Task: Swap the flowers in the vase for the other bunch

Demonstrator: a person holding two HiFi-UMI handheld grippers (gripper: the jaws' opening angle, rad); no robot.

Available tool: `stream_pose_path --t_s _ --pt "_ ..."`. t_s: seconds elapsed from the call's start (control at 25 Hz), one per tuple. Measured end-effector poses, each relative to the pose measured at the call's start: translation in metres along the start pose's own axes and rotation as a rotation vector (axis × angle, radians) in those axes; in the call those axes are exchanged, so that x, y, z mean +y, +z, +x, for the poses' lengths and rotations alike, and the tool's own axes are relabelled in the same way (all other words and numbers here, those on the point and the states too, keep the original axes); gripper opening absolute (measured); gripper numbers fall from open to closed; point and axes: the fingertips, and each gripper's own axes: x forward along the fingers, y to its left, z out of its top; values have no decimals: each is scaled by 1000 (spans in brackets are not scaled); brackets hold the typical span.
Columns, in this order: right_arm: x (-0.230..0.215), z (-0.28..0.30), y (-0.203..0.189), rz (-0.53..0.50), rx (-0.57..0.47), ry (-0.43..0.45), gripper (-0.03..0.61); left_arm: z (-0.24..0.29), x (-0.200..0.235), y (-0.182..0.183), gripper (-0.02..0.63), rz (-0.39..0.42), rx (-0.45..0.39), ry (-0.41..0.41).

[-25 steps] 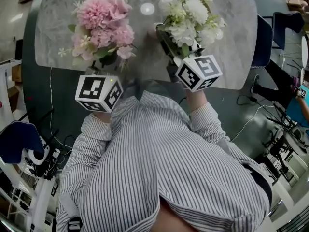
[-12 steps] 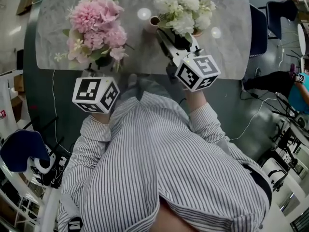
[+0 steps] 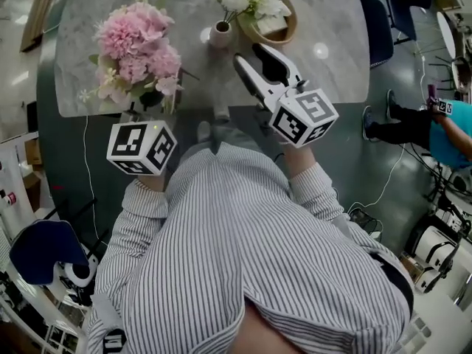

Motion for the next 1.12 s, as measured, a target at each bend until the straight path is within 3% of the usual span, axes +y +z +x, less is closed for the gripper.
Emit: stream_pose_path --t_s 0.68,0.92,1.12 --pt "51 -58 17 -57 -89 -36 150 -33 -34 -1 34 13 -16 -126" --pt "53 -69 28 -83 -140 -31 76 -35 -44 -5 34 8 -16 -142" --pt "47 -70 30 -45 -117 -26 30 -32 -49 0 34 -1 -34 -123"
